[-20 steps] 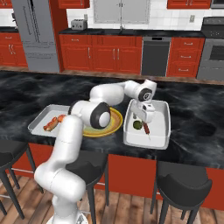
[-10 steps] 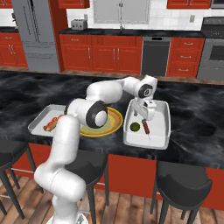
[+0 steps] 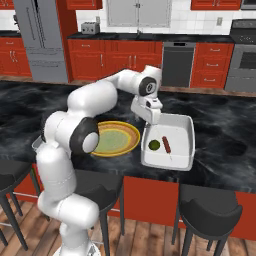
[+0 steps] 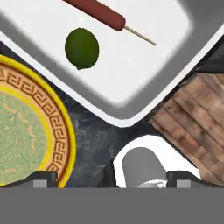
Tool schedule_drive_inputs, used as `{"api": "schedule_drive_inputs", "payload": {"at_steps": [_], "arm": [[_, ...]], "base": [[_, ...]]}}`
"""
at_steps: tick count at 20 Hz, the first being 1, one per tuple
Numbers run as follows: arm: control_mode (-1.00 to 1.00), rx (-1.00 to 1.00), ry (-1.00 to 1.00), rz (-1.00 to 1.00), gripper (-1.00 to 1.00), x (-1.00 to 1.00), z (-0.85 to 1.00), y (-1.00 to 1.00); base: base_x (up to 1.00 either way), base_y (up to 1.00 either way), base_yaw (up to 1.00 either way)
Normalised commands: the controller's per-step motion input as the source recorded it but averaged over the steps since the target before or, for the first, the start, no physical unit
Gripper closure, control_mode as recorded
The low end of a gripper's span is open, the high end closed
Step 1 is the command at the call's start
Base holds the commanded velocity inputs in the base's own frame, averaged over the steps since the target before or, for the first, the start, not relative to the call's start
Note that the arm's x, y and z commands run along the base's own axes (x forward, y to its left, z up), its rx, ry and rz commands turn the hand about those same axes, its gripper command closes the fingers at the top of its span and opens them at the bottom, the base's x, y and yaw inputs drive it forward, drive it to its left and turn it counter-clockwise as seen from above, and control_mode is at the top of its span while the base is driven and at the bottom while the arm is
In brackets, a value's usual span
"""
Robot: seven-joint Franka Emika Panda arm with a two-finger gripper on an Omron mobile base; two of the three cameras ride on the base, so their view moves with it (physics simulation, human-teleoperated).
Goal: Place one cooked food and one vegetable from the large plate to each tupperware container.
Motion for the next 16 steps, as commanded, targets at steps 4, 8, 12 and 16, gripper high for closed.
{"api": "schedule_drive_inputs", "payload": {"at_steps": [4, 8, 12, 16], "arm": [[-1.0, 0.0, -0.27, 0.44, -1.0, -0.67, 0.05, 1.0], [-1.0, 0.0, -0.08, 0.67, -1.0, -0.26, 0.05, 1.0], [-1.0, -0.17, 0.02, 0.6, -1.0, -0.2, 0.0, 0.9], [-1.0, -0.12, 0.11, 0.29, -1.0, -0.05, -0.1, 0.38]], "base": [[0.0, 0.0, 0.0], [0.0, 0.0, 0.0], [0.0, 0.0, 0.0], [0.0, 0.0, 0.0]]}}
